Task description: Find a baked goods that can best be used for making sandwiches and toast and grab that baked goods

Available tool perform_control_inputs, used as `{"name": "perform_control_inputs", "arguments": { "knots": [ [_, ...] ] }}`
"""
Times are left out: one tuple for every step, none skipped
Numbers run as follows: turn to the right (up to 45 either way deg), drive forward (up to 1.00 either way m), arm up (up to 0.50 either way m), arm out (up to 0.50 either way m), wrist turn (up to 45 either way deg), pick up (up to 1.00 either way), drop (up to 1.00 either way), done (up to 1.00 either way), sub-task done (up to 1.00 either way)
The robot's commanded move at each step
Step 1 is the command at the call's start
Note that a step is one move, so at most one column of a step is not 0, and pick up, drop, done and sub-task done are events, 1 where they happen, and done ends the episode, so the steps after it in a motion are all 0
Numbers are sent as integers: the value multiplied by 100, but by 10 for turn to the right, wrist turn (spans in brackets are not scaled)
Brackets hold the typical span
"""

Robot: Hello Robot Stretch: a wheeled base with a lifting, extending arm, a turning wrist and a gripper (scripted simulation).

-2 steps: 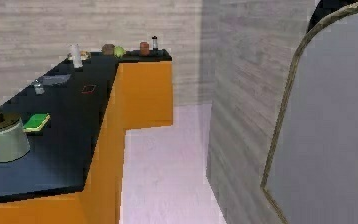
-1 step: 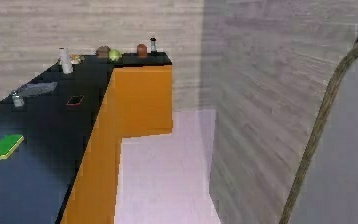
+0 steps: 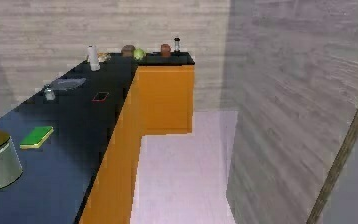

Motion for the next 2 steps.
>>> {"name": "perform_control_inputs", "arguments": {
  "knots": [
    [0, 100, 0, 0, 0, 0, 0, 0, 0],
    [-30, 0, 0, 0, 0, 0, 0, 0, 0]
  ]
}}
